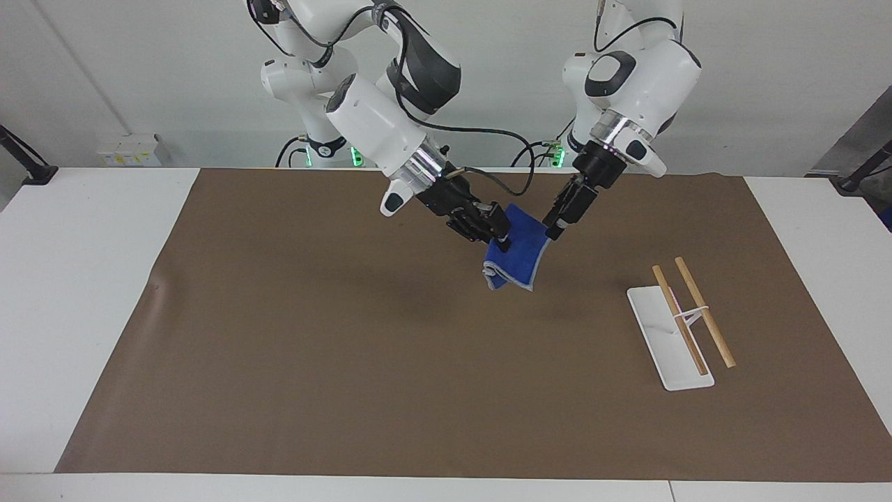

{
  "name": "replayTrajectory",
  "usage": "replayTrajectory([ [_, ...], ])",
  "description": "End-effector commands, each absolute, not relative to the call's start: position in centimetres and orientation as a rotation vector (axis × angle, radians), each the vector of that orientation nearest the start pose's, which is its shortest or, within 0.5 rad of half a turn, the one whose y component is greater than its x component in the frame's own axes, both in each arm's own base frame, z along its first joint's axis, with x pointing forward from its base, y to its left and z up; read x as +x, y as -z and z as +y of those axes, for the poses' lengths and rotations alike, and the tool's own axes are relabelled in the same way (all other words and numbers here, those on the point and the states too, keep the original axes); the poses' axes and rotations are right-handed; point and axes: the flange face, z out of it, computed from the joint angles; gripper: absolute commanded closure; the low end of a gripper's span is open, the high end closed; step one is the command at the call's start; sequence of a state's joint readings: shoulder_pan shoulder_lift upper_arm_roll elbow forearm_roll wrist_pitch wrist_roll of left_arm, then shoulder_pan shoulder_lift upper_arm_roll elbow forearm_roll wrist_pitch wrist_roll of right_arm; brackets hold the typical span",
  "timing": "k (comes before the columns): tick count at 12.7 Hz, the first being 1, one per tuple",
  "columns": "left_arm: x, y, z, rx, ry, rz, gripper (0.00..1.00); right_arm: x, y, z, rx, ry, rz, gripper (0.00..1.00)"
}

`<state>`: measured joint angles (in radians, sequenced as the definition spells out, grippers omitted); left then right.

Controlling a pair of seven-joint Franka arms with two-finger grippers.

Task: Right arm passes towel to left arm to hang
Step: 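Reach the left gripper toward the towel held by the right gripper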

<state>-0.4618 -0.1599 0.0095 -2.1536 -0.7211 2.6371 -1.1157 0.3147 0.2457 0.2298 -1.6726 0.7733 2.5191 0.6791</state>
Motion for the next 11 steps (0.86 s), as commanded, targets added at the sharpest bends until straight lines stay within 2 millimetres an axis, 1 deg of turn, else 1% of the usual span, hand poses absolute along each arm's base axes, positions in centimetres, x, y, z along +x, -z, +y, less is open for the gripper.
replayTrajectory([
  [1,49.0,-53.7,-22.7,1.840,-0.033,1.390,0.05,59.4,-53.0,32.9,-2.120,0.062,0.765,1.00],
  [2,49.0,-53.8,-22.7,1.815,-0.028,1.415,0.13,59.4,-53.0,33.0,-2.121,0.061,0.765,1.00],
  [5,49.1,-53.8,-22.8,1.797,-0.040,1.424,0.27,59.5,-53.0,32.7,-2.122,0.061,0.764,1.00],
  [9,48.9,-53.0,-24.4,1.802,-0.054,1.410,0.28,59.5,-53.0,32.6,-2.123,0.061,0.763,1.00],
  [11,48.9,-52.3,-25.2,1.811,-0.058,1.406,0.28,59.5,-53.0,32.6,-2.124,0.062,0.763,1.00],
])
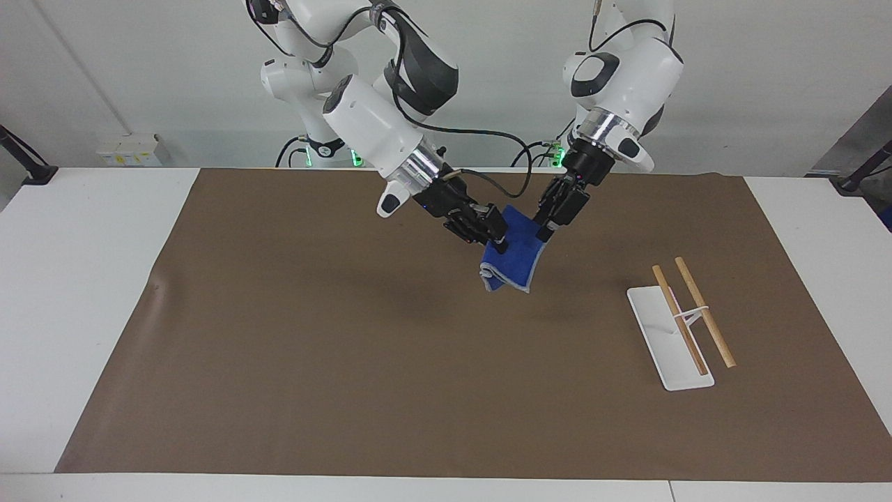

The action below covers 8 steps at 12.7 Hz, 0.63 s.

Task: Right arm passes towel to left arm to hang
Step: 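Grasp the towel with the left gripper while the right gripper releases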

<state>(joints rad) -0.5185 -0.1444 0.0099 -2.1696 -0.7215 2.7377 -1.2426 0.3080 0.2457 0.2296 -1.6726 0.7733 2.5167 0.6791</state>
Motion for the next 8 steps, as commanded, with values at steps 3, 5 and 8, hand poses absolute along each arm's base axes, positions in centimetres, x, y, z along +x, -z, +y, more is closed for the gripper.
replayTrajectory([
  [3,48.97,-52.08,-25.28,1.814,-0.055,1.408,0.46,59.54,-53.02,32.54,-2.124,0.064,0.763,1.00],
  [5,48.96,-51.97,-25.28,1.830,-0.053,1.397,0.70,59.54,-53.02,32.54,-2.126,0.066,0.760,1.00],
  [8,49.07,-52.00,-25.11,1.866,-0.078,1.354,0.97,59.51,-53.12,32.54,-2.130,0.071,0.755,1.00],
])
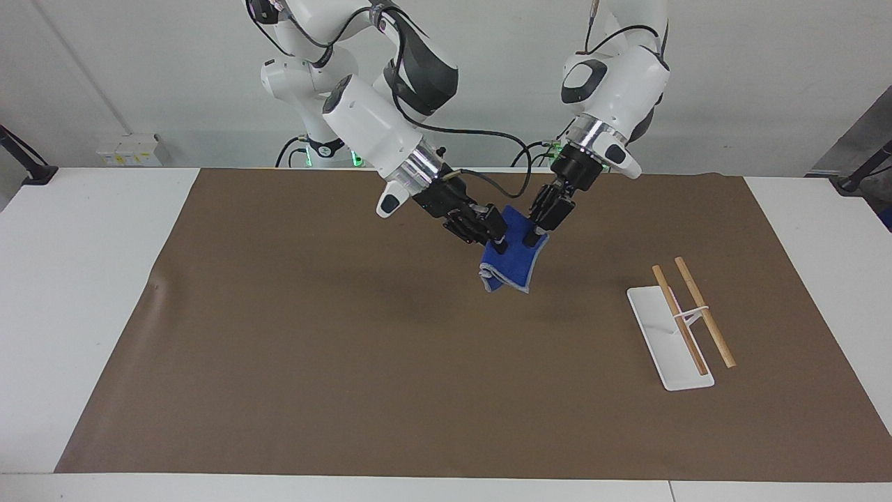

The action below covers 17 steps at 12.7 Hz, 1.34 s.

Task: Right arm passes towel to left arm to hang
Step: 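Grasp the towel with the left gripper while the right gripper releases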

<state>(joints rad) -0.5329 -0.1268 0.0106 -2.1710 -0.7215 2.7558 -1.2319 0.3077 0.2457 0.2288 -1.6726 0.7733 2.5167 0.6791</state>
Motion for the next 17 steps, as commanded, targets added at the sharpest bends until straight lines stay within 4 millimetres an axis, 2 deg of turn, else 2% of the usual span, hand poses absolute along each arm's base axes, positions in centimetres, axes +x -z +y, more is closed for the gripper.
replayTrajectory([
  [1,49.1,-52.0,-25.1,1.891,-0.097,1.319,1.00,59.5,-53.2,32.4,-2.131,0.076,0.754,1.00],
  [2,49.1,-52.2,-25.1,1.893,-0.102,1.311,1.00,59.5,-53.3,32.3,-2.135,0.080,0.752,1.00],
  [3,49.1,-52.1,-25.2,1.895,-0.103,1.308,1.00,59.5,-53.3,32.3,-2.135,0.081,0.751,0.91],
  [4,49.3,-52.2,-24.9,1.894,-0.112,1.307,1.00,59.8,-53.4,31.4,-2.131,0.086,0.765,0.73],
  [6,49.7,-52.2,-24.0,1.920,-0.144,1.276,1.00,60.1,-53.4,30.3,-2.135,0.068,0.784,0.49],
  [8,50.7,-51.9,-21.8,1.913,-0.160,1.308,1.00,60.2,-52.9,28.3,-2.137,0.071,0.827,0.23],
  [10,51.7,-51.7,-19.2,1.913,-0.191,1.328,1.00,60.0,-52.9,26.3,-2.190,0.109,0.827,0.14],
  [12,52.8,-51.3,-15.4,1.899,-0.223,1.375,1.00,60.4,-53.0,23.1,-2.371,0.182,0.771,0.00],
  [14,54.0,-50.9,-10.8,1.894,-0.270,1.417,1.00,60.1,-54.1,19.4,-2.599,0.269,0.696,0.00],
  [15,54.6,-50.2,-8.3,1.895,-0.291,1.444,1.00,60.0,-54.3,18.1,-2.683,0.287,0.674,0.00],
  [17,55.2,-48.8,-4.7,1.939,-0.338,1.442,1.00,59.6,-54.6,16.7,-2.829,0.310,0.583,0.00],
])
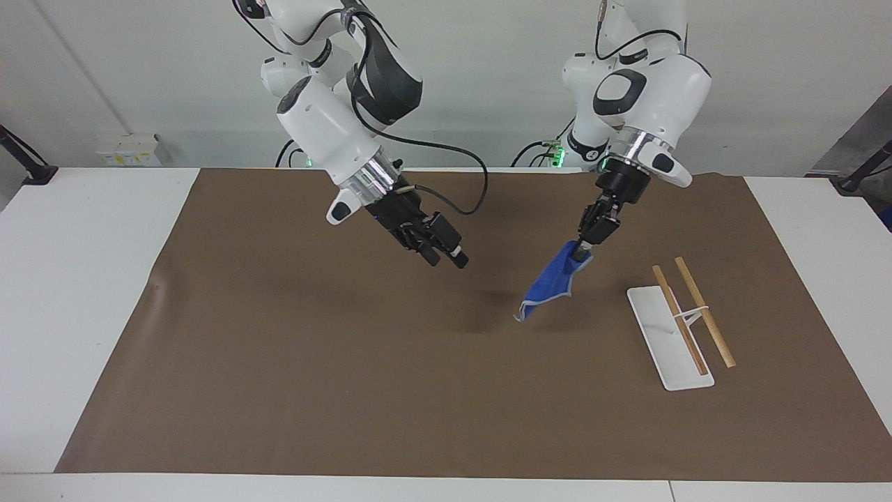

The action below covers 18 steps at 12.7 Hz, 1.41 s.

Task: Right arm passes towel to left arm to hang
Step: 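Swing the towel over the rack while the right gripper withdraws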

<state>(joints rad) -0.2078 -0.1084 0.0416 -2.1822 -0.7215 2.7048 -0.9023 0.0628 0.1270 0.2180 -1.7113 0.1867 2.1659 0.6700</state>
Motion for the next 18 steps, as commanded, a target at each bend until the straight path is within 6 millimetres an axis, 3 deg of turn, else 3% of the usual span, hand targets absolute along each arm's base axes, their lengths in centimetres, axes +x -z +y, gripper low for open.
replayTrajectory([
  [1,55.2,-48.0,-2.5,1.961,-0.365,1.447,1.00,59.4,-54.8,15.3,-2.914,0.318,0.503,0.00],
  [4,55.7,-45.6,2.7,2.011,-0.432,1.466,1.00,58.2,-55.7,11.3,-3.079,0.251,0.309,0.00],
  [7,56.3,-45.9,6.5,2.032,-0.609,1.443,1.00,57.3,-56.1,8.3,-3.125,0.174,0.210,0.00],
  [9,57.2,-46.7,8.7,1.996,-0.662,1.472,1.00,57.2,-56.1,7.9,-3.131,0.172,0.163,0.00],
  [12,57.3,-47.0,10.8,1.965,-0.685,1.510,1.00,56.8,-56.4,7.3,-3.142,0.151,0.122,0.00],
  [18,57.2,-45.4,10.1,1.969,-0.663,1.534,1.00,56.1,-57.0,5.8,-3.157,0.122,0.024,0.00],
])
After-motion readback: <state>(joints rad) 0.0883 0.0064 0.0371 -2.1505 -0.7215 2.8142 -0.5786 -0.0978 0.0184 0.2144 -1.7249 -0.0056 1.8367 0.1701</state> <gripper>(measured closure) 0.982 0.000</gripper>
